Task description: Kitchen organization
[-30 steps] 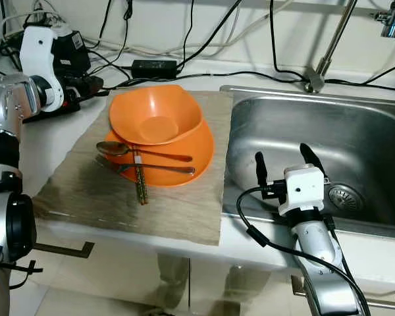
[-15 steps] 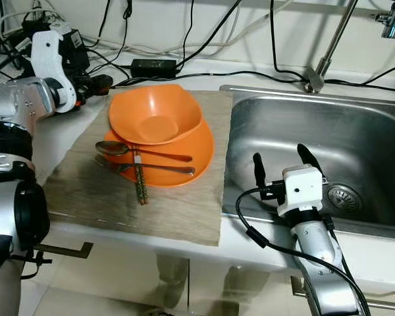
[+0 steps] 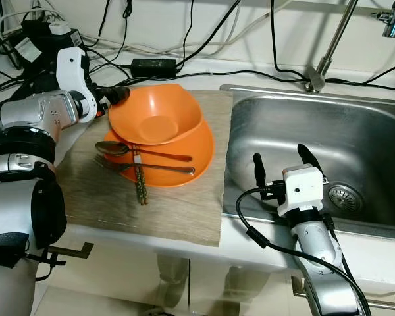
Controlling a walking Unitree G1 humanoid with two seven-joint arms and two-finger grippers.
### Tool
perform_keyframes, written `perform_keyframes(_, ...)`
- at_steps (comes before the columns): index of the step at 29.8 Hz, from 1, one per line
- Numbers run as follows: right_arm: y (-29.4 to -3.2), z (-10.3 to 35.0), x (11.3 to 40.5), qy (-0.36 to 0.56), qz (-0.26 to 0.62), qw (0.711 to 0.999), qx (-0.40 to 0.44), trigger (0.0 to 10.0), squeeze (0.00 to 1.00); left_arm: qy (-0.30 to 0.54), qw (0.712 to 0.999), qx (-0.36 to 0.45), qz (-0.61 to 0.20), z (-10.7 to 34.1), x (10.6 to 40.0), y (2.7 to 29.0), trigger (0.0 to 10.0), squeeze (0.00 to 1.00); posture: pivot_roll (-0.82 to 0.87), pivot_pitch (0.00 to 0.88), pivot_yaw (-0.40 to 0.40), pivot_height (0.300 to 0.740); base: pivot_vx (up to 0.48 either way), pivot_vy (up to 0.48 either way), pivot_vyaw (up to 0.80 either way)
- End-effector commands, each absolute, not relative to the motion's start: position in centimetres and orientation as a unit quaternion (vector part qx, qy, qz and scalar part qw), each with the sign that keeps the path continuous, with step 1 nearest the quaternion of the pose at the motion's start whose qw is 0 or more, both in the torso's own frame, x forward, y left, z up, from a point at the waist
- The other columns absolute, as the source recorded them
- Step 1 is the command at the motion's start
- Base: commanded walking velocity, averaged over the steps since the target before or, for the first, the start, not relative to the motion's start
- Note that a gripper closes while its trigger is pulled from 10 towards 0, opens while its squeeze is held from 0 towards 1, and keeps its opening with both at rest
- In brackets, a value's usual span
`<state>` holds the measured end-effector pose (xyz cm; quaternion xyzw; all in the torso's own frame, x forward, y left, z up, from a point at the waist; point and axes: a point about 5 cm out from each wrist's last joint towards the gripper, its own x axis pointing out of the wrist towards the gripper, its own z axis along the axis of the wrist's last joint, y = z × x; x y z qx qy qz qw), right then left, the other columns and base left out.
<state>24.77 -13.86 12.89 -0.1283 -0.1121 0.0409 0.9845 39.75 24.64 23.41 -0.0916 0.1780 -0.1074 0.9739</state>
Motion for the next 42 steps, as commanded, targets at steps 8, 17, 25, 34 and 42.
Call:
perform_keyframes(8, -14.0, 12.1, 24.6, -0.091, 0.041, 0.986, -0.131, 10.0, 0.00, 0.171, 0.976, -0.088, -0.106, 24.2, 40.0, 24.5, 10.0, 0.00, -0.01, 0.000, 0.027, 0.740, 0.000, 0.000, 0.00)
perform_keyframes(17, -14.0, 12.0, 24.5, -0.088, 0.042, 0.987, -0.131, 10.0, 0.00, 0.182, 0.973, -0.085, -0.117, 23.6, 40.1, 23.8, 10.0, 0.00, -0.01, 0.000, 0.030, 0.740, 0.000, 0.000, 0.00)
perform_keyframes(25, -14.0, 11.9, 24.4, -0.086, 0.040, 0.987, -0.132, 10.0, 0.00, 0.188, 0.972, -0.080, -0.119, 23.4, 40.1, 23.7, 0.0, 0.00, -0.01, 0.000, 0.032, 0.740, 0.000, 0.000, 0.00)
perform_keyframes(34, -14.0, 12.0, 24.4, -0.087, 0.039, 0.987, -0.131, 10.0, 0.00, 0.193, 0.971, -0.073, -0.123, 23.1, 40.1, 23.5, 0.0, 0.00, -0.01, 0.006, 0.032, 0.740, 0.000, 0.000, 0.00)
perform_keyframes(42, -14.0, 11.8, 24.3, -0.082, 0.040, 0.987, -0.130, 10.0, 0.00, 0.197, 0.969, -0.073, -0.129, 22.9, 40.0, 23.4, 0.0, 0.00, -0.01, 0.011, 0.034, 0.740, 0.000, 0.000, 0.00)
